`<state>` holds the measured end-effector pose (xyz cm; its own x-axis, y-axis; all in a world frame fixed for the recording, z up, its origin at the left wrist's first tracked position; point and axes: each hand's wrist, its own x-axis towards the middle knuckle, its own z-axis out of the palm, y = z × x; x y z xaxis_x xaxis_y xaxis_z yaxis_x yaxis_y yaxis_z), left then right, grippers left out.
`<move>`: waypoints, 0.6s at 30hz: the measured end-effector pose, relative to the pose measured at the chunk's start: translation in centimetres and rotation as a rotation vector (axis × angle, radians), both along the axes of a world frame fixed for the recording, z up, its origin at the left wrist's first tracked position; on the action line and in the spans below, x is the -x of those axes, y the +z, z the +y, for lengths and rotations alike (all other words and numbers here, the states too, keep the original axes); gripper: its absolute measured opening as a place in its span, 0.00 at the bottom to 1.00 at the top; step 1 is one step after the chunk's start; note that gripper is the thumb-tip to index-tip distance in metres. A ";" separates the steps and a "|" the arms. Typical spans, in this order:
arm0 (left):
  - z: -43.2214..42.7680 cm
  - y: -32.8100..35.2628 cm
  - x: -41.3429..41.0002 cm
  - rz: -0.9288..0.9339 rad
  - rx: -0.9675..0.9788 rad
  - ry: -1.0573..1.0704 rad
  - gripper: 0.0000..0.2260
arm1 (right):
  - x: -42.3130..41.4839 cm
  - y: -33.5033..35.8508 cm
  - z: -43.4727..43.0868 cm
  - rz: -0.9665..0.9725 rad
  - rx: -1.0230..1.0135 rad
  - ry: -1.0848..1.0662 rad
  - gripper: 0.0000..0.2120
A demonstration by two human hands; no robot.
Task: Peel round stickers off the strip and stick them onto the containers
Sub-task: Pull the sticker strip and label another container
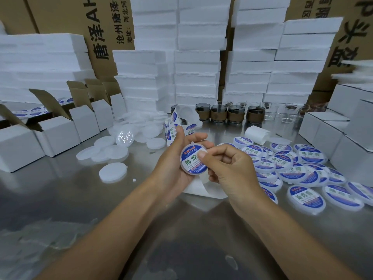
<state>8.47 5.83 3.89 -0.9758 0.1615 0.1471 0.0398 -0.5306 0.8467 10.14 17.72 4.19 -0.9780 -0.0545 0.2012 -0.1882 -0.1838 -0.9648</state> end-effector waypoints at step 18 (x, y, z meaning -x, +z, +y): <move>0.1 -0.1 -0.3 0.019 0.038 -0.017 0.19 | 0.3 -0.5 -0.2 0.081 -0.146 -0.164 0.08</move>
<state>8.76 5.97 3.82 -0.9701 0.1840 0.1586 0.0470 -0.4986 0.8656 9.88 17.52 3.68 -0.9573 0.0691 0.2807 -0.2816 -0.0039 -0.9595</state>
